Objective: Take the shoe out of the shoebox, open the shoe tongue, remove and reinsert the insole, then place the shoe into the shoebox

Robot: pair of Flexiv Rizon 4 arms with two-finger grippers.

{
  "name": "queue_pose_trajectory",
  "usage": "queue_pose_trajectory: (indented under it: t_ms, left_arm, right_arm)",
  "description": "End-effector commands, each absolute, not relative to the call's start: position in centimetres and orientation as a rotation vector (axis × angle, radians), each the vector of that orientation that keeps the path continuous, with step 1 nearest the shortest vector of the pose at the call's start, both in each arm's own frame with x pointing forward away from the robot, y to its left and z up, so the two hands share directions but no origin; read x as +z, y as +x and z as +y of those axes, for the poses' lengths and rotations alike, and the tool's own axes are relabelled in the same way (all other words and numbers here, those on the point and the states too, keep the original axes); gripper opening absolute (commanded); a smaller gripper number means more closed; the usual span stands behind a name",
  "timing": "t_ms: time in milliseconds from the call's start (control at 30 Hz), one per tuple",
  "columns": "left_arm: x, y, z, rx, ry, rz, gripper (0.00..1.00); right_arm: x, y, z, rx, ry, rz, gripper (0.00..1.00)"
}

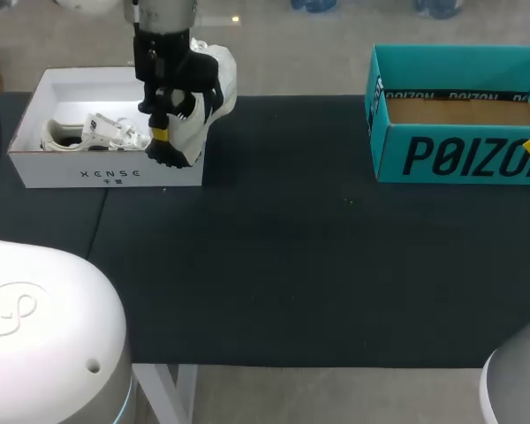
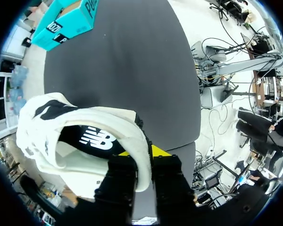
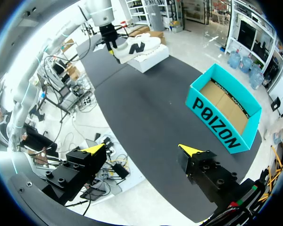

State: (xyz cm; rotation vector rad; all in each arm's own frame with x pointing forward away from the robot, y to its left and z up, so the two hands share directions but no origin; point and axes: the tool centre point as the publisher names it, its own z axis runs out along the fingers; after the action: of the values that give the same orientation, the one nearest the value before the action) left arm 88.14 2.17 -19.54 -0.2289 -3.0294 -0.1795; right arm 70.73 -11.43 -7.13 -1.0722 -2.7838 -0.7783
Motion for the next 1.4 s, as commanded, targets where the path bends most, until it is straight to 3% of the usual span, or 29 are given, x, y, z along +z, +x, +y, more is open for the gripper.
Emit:
queue_pose_trajectory:
  t_ms: [33,433,867,1400]
  left_arm:
    - [-18.2,87.8,4.7,-0.132,-0.162,-3.054,0.00]
    - [-17.3,92.3,10.4,-0.166,0.083,-3.025,0.00]
    - [-18.9,99.1,10.4,-0.135,0.141,-3.010,0.00]
    - [-18.9,99.1,10.4,-0.135,0.141,-3.010,0.00]
  right_arm:
    - [-7.1,71.0,-11.4,-0.770,-1.071,-2.781,1.00]
    - [-7.1,71.0,-11.4,-0.770,-1.071,-2.781,1.00]
    - [-7.1,71.0,-11.4,-0.770,-1.071,-2.781,1.00]
    - [-7.1,71.0,-11.4,-0.770,-1.071,-2.781,1.00]
